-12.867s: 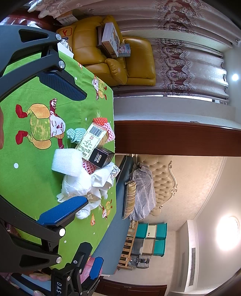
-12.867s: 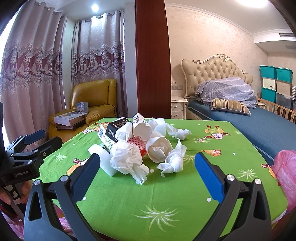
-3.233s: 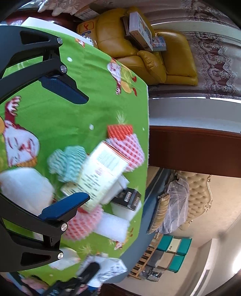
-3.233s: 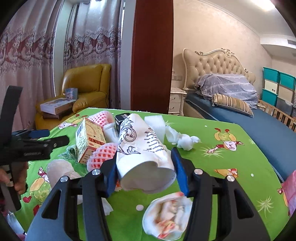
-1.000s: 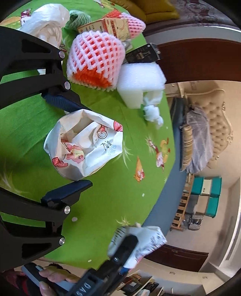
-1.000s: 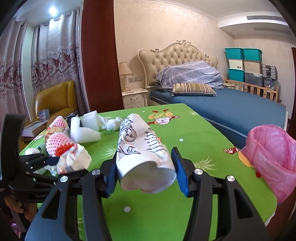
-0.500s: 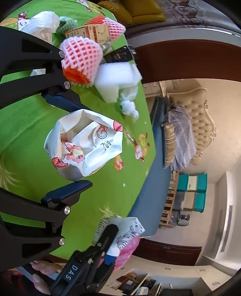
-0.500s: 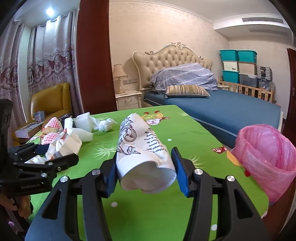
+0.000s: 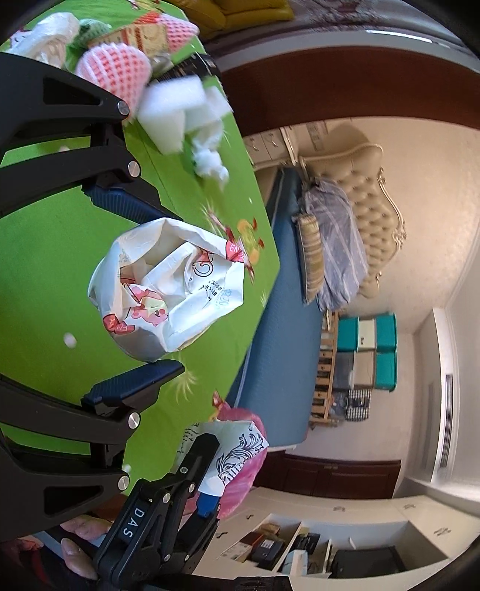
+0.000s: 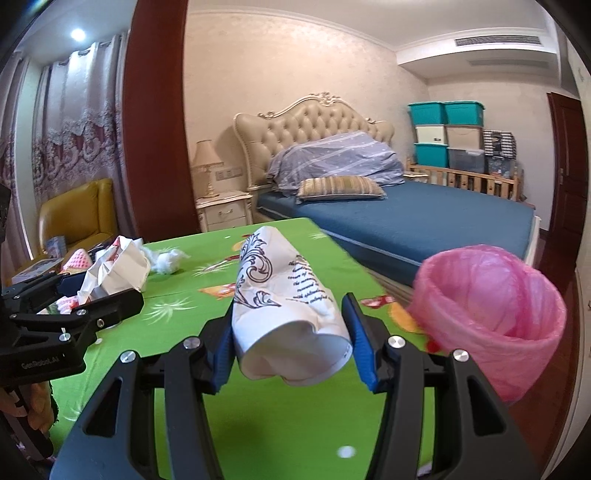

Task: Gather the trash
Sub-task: 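Lift the crumpled paper and paper cup and carry them to the wastebasket, then open the left tool over the wastebasket while the right tool drops the cup inside, then move both open tools back toward the remaining trash on the table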

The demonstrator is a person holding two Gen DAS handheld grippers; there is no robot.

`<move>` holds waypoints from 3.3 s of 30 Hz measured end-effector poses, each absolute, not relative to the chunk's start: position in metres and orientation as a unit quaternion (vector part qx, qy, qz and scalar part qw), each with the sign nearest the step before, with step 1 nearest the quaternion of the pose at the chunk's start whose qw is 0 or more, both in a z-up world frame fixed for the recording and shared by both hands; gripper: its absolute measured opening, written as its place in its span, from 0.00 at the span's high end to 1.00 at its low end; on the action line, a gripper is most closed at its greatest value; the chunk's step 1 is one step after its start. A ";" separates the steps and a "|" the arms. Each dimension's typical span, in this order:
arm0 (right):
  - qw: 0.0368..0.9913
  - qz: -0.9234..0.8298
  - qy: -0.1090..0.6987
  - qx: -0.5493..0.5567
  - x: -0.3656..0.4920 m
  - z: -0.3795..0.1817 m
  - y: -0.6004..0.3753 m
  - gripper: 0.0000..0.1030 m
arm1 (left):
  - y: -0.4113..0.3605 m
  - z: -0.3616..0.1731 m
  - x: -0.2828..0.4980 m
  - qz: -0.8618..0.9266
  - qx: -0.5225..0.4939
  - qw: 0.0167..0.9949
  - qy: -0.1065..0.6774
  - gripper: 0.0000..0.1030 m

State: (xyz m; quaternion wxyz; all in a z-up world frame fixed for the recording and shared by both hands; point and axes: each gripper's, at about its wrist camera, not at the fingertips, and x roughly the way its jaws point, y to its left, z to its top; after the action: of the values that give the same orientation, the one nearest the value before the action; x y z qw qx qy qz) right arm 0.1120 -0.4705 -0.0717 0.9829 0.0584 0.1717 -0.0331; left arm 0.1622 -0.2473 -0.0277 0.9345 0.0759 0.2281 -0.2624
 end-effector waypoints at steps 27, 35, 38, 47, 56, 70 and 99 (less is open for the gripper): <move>0.961 -0.208 0.174 0.060 0.090 -0.082 -0.671 0.50 | -0.469 -0.011 0.204 -0.438 0.092 0.858 0.253 0.35; 0.956 -0.218 0.187 0.059 0.106 -0.092 -0.694 0.49 | -0.524 -0.010 0.222 -0.452 0.093 0.848 0.261 0.33; 0.958 -0.215 0.181 0.062 0.108 -0.092 -0.699 0.49 | -0.540 -0.012 0.230 -0.450 0.091 0.847 0.267 0.33; 0.960 -0.210 0.170 0.076 0.101 -0.097 -0.701 0.34 | -0.550 -0.017 0.244 -0.443 0.082 0.849 0.276 0.17; 0.958 -0.220 0.162 0.091 0.052 -0.091 -0.694 0.26 | -0.482 -0.010 0.229 -0.401 0.081 0.877 0.254 0.13; 0.976 -0.083 0.195 0.054 0.096 -0.081 -0.553 0.22 | -0.302 -0.028 0.185 -0.305 0.090 0.907 0.276 0.13; 0.961 0.113 0.248 -0.045 0.176 -0.082 -0.287 0.22 | 0.067 -0.033 0.162 0.031 0.025 0.956 0.290 0.13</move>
State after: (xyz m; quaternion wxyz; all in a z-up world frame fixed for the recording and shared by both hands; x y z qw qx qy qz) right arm 0.1761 -0.2871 -0.0823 0.9610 -0.0455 0.2484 0.1129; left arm 0.1621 0.0675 -0.0332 0.9561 0.0253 0.2903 0.0311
